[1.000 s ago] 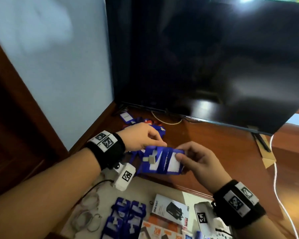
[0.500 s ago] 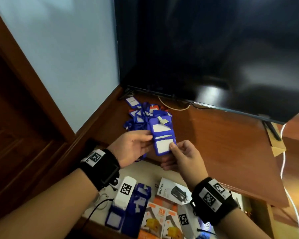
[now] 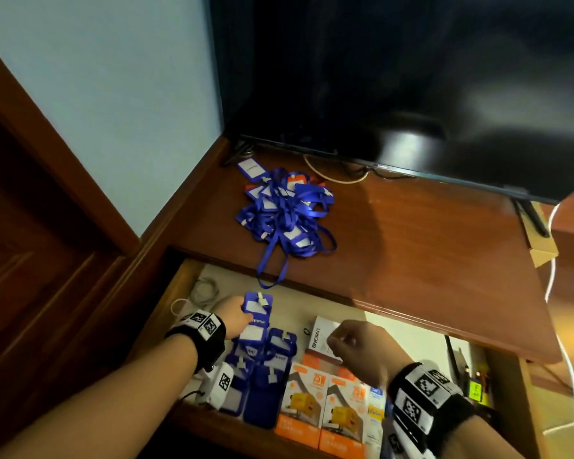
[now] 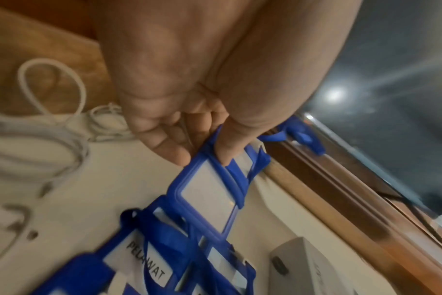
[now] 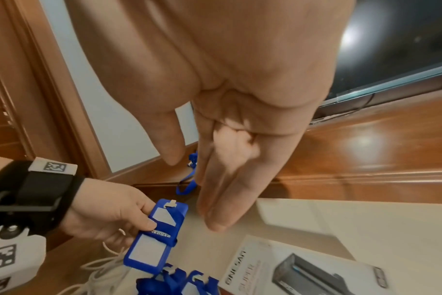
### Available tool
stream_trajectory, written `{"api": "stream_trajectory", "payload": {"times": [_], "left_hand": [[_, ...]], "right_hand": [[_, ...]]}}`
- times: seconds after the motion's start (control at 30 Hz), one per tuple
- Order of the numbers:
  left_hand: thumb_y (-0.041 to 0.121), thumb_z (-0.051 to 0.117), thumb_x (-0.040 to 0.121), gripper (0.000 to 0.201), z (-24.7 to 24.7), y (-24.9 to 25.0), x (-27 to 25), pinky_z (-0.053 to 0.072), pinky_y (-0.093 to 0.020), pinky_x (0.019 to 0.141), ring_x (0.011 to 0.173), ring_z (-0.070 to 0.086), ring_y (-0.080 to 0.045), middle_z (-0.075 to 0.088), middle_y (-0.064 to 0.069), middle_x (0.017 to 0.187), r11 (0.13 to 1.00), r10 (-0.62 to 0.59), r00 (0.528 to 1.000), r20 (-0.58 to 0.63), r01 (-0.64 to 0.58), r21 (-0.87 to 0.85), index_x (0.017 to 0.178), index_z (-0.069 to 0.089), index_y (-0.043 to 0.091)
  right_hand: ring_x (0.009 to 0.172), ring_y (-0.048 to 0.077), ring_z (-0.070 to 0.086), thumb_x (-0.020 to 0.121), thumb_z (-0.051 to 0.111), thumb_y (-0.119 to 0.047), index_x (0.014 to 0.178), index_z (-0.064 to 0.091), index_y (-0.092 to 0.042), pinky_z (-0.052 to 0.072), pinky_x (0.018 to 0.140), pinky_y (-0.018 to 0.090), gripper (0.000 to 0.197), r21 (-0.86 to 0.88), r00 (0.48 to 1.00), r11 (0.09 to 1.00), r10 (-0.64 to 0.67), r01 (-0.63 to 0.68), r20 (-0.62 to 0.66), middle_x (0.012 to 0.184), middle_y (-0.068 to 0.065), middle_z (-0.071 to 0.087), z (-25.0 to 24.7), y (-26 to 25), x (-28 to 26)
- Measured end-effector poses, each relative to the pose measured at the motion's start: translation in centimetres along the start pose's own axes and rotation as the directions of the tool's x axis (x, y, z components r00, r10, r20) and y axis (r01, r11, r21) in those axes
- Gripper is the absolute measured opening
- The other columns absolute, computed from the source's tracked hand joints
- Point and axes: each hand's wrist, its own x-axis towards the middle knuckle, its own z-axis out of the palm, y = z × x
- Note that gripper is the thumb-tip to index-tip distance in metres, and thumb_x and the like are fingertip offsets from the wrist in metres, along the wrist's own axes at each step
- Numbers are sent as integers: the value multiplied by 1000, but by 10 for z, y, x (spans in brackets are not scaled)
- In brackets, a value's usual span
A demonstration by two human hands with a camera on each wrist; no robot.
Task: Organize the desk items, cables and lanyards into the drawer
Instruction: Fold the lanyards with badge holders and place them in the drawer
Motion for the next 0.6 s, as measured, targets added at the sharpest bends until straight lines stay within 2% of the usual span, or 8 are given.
{"api": "stream_trajectory", "payload": {"times": [0.07, 0.17, 0.27, 0.37, 0.47, 0.53, 0.6], "left_hand": [[10, 61, 97, 12, 6, -14, 23, 56, -36, 85, 96, 71, -30, 76, -13, 102, 998, -39, 999, -6, 38, -49, 99, 73, 13], [3, 58, 98, 18, 7, -23, 46, 57, -43, 95, 106, 70, -33, 75, -15, 111, 989, -62, 998, -23, 58, -132, 108, 71, 12], [3, 56, 102, 24, 7, -18, 54, 51, -35, 89, 113, 67, -35, 71, -16, 118, 991, -78, 996, -42, 72, -116, 122, 68, 5], [7, 60, 102, 27, 8, -17, 60, 44, -29, 84, 111, 66, -32, 70, -17, 123, 990, -95, 995, -26, 92, -111, 128, 66, 4], [16, 67, 100, 31, 8, -20, 69, 51, -34, 91, 112, 67, -30, 71, -13, 127, 985, -102, 995, 9, 102, -136, 131, 66, 10], [18, 67, 100, 34, 9, -21, 74, 51, -34, 95, 115, 67, -30, 71, -12, 128, 985, -92, 996, 20, 94, -142, 133, 64, 11], [15, 66, 101, 34, 9, -17, 76, 49, -32, 93, 117, 66, -31, 70, -11, 128, 990, -63, 998, 21, 65, -125, 134, 63, 10]], "right_hand": [[85, 8, 67, 97, 57, -46, 97, 71, -32, 50, 75, 24, 19, -25, 999, 999, 31, -31, -9, 94, -12, 73, 0, 8, -5], [90, 7, 66, 99, 54, -47, 104, 71, -30, 47, 73, 21, 24, -45, 998, 997, 60, -60, 0, 99, -14, 74, 3, 17, -10], [94, 8, 65, 101, 54, -44, 109, 71, -33, 43, 71, 18, 22, -47, 994, 994, 102, -100, 31, 106, -14, 73, 5, 20, -12], [97, 8, 63, 102, 53, -43, 117, 70, -34, 44, 75, 19, 24, -55, 991, 991, 124, -121, 57, 114, -13, 72, 6, 22, -8], [97, 9, 65, 101, 55, -41, 112, 71, -34, 46, 79, 22, 21, -17, 990, 991, 135, -134, 39, 105, -14, 72, 9, 25, -1], [89, 5, 62, 100, 56, -38, 108, 71, -35, 43, 71, 16, 18, -8, 992, 992, 128, -128, 15, 96, -18, 68, 8, 24, 6], [86, 3, 60, 100, 57, -39, 107, 72, -35, 39, 66, 8, 18, -20, 994, 994, 112, -112, 0, 97, -18, 68, 5, 21, 16]]}}
